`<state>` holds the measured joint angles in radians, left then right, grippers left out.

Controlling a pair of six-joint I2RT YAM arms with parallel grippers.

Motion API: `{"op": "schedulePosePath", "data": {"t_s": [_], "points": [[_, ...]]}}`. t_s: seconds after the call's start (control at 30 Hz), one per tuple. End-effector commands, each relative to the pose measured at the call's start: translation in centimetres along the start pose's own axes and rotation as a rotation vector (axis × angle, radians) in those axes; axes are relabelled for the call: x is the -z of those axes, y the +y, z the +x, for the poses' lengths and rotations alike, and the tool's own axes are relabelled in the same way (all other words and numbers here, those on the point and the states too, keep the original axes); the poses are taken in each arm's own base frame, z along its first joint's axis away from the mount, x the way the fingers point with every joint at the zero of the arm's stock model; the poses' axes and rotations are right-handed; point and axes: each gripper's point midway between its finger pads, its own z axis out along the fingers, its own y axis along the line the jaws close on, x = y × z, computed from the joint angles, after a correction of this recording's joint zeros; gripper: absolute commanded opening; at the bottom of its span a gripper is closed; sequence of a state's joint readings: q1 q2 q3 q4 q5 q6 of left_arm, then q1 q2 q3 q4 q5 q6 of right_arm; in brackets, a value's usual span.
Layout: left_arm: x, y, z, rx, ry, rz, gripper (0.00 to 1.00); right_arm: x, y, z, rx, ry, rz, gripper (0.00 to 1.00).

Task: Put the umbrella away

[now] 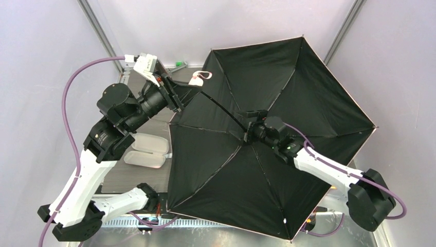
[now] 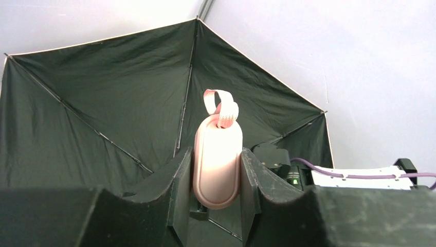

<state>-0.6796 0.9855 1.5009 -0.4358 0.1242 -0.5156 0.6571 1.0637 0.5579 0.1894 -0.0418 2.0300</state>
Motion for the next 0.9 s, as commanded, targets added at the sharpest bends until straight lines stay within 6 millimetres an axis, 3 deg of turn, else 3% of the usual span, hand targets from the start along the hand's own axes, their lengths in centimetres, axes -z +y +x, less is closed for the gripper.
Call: {"op": "schedulePosePath", "data": {"t_s": [0.0, 0.1, 0.13, 0.17, 0.2, 0.23, 0.27, 0.33, 0.37, 0.4, 0.43, 0.5, 0.63, 0.77, 0.87], "points": [[0.3, -1.1, 2.2, 0.035, 0.091, 0.065, 0.0, -1.2, 2.6, -0.1, -0.101, -0.028, -0.067, 0.96], [0.3, -1.4, 2.1, 0.027, 0.088, 0.082, 0.0, -2.1, 2.8, -0.4, -0.106, -0.038, -0.067, 0.99], [0.3, -1.6, 1.9, 0.026, 0.084, 0.085, 0.0, -2.5, 2.6, -0.5, -0.106, -0.039, -0.063, 0.93], [0.4, -1.8, 1.6, 0.023, 0.077, 0.091, 0.0, -2.8, 2.5, -0.6, -0.102, -0.041, -0.06, 0.75], [0.5, -2.1, 1.1, 0.02, 0.067, 0.1, 0.0, -2.9, 2.9, -0.7, -0.099, -0.046, -0.075, 0.63], [0.7, -2.6, 0.2, 0.014, 0.049, 0.112, 0.0, -2.8, 3.5, -0.7, -0.077, -0.049, -0.091, 0.41], [1.0, -3.1, -0.6, 0.011, 0.032, 0.123, 0.0, -2.7, 3.9, -1.3, -0.063, -0.076, -0.093, 0.34], [1.7, -3.9, -2.1, 0.006, 0.005, 0.137, 0.0, -1.6, 7.4, -1.3, 0.056, -0.119, -0.141, 0.1], [2.1, -4.4, -2.8, 0.002, -0.01, 0.147, 0.0, -1.5, 7.8, -2.3, 0.089, -0.17, -0.124, 0.07], [2.6, -4.8, -3.5, 0.0, -0.025, 0.155, 0.0, -0.8, 10.3, -1.6, 0.172, -0.174, -0.172, 0.06], [3.1, -5.1, -4.0, 0.001, -0.038, 0.162, 0.0, -0.5, 11.5, -2.1, 0.209, -0.194, -0.189, 0.06], [3.9, -5.4, -4.1, 0.006, -0.036, 0.166, 0.22, 0.6, 16.0, -0.6, 0.367, -0.198, -0.282, 0.05], [5.4, -5.0, -3.1, 0.011, -0.015, 0.156, 0.66, 1.9, 21.0, 1.8, 0.613, -0.189, -0.394, 0.05], [6.6, -2.9, -1.2, 0.029, 0.006, 0.062, 0.88, 1.3, 23.2, 4.8, 0.931, -0.085, -0.428, 0.05], [6.7, -2.0, 0.6, 0.044, 0.059, 0.034, 0.96, 0.1, 22.6, 6.1, 1.139, 0.006, -0.422, 0.05]]}}
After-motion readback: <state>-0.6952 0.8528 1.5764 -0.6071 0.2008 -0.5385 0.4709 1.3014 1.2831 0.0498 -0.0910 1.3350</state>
